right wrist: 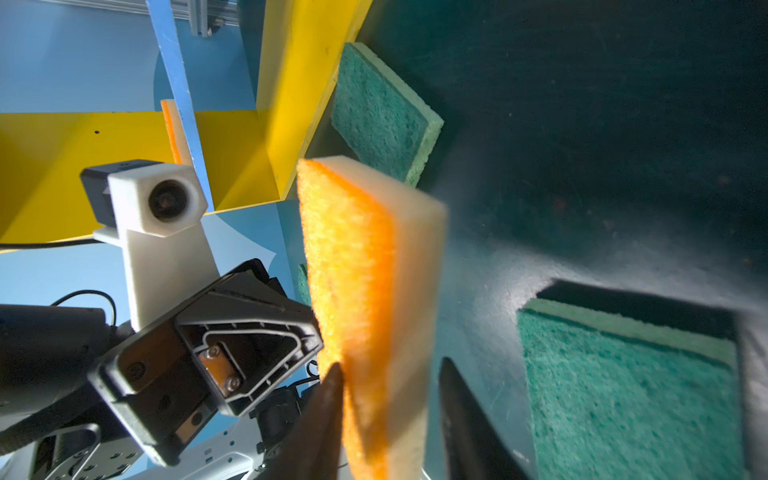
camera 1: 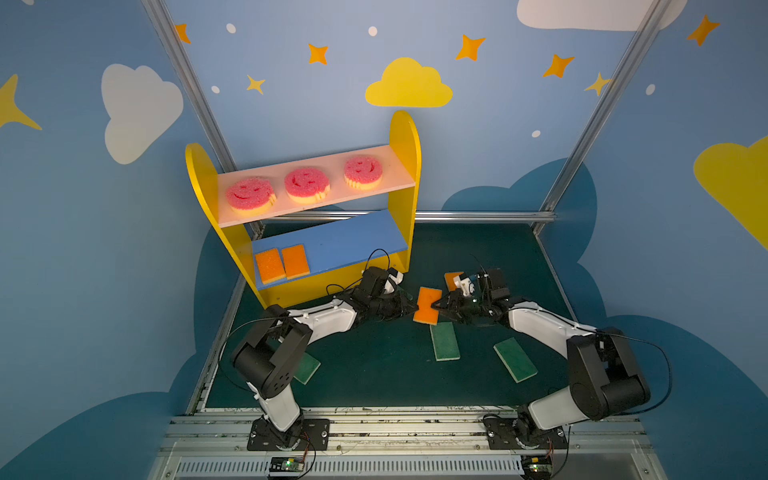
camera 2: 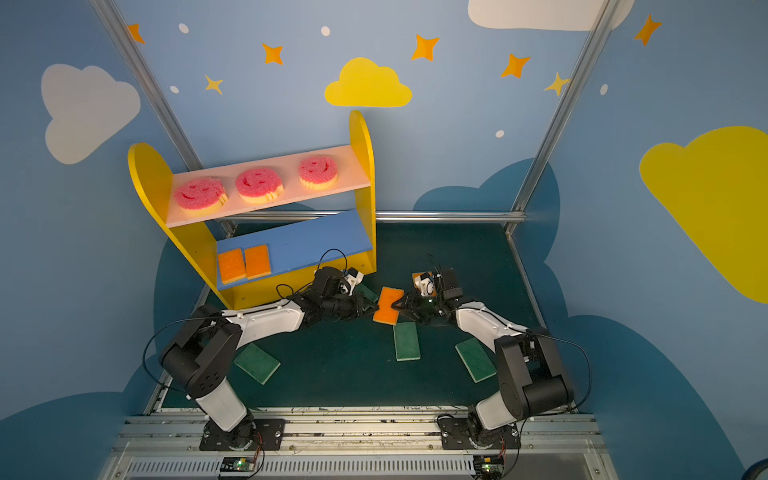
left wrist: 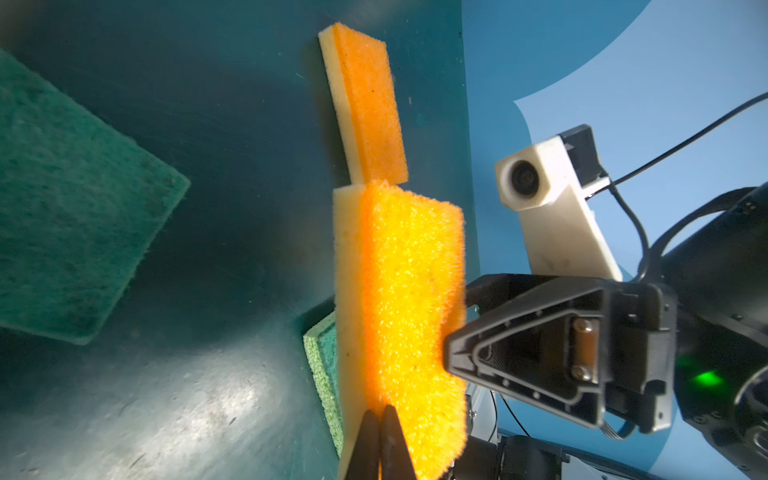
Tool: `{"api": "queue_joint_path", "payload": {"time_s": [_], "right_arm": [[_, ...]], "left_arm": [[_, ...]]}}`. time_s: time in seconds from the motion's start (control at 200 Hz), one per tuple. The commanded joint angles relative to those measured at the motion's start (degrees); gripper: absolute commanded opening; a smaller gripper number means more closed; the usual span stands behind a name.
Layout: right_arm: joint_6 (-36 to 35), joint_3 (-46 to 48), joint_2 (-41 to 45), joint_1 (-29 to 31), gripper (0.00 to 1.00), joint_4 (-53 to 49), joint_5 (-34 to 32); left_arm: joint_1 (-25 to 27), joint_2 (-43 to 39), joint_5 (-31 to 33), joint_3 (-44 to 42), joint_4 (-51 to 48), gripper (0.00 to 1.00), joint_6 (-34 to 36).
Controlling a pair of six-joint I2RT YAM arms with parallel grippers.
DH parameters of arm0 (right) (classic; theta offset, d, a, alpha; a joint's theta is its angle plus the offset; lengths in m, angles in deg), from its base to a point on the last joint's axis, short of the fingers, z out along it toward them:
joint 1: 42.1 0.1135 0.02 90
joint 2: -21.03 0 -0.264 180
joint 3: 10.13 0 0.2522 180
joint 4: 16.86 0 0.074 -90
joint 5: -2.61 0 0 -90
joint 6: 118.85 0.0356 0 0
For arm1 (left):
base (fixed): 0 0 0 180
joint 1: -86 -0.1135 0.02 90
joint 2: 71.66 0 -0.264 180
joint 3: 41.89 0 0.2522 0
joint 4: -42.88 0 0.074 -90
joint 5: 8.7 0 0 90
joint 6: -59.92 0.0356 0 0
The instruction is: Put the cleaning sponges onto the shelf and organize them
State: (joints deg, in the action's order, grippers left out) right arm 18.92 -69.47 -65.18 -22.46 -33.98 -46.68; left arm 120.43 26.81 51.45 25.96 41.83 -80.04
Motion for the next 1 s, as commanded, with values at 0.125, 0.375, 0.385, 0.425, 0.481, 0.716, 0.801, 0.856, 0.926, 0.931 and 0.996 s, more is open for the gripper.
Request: {"api": "queue_joint_path", "payload": {"time_s": [0.125,0.375,0.385,0.425,0.481,0.716,0.801,0.856,0.926,0.931,0.996], "right_arm": [[0.8,0.1,-0.2,-0.6,0.05,1.2,0.1],[3.4,-0.9,0.6,0.0,0.00,2.6,-1.3],[3.5,-1.0,0.7,0.2,0.00,2.6,-1.4],[3.9,-1.4,0.8,0.6,0.00,2.6,-2.0],[4.5,-2.1,0.9,1.5,0.00,2.7,-3.2],[10.4,-3.5,0.1,4.5,0.00,6.5,-8.6],[13.0,-4.3,-0.8,5.5,0.00,8.1,-10.6],[14.5,-5.2,-1.6,6.3,0.00,8.5,-12.1],[16.0,-7.1,-2.8,7.5,0.00,8.1,-14.0],[16.0,-7.2,-2.9,7.6,0.00,8.1,-14.0],[17.4,-8.7,-4.3,8.9,0.00,8.7,-15.1]], "left_arm": [[-0.9,-1.1,-1.9,-1.3,1.6,0.09,-0.6],[-2.2,-6.3,2.3,-6.3,5.6,0.85,-2.3],[-2.3,-6.6,2.6,-6.6,5.6,0.86,-2.4],[-2.7,-7.9,3.8,-7.8,6.3,0.90,-2.9],[-3.1,-9.3,5.3,-10.1,8.6,0.94,-4.7],[-4.4,-16.2,13.4,-22.1,21.6,0.95,-14.6],[-3.7,-21.0,18.2,-24.1,19.8,0.94,-14.6],[-2.9,-24.5,22.1,-25.3,17.6,0.91,-14.6],[-1.7,-29.0,27.0,-26.7,14.9,0.89,-14.2],[-1.5,-29.3,27.4,-26.8,14.8,0.89,-14.1],[-0.4,-32.8,31.3,-28.5,14.3,0.88,-14.0]]}}
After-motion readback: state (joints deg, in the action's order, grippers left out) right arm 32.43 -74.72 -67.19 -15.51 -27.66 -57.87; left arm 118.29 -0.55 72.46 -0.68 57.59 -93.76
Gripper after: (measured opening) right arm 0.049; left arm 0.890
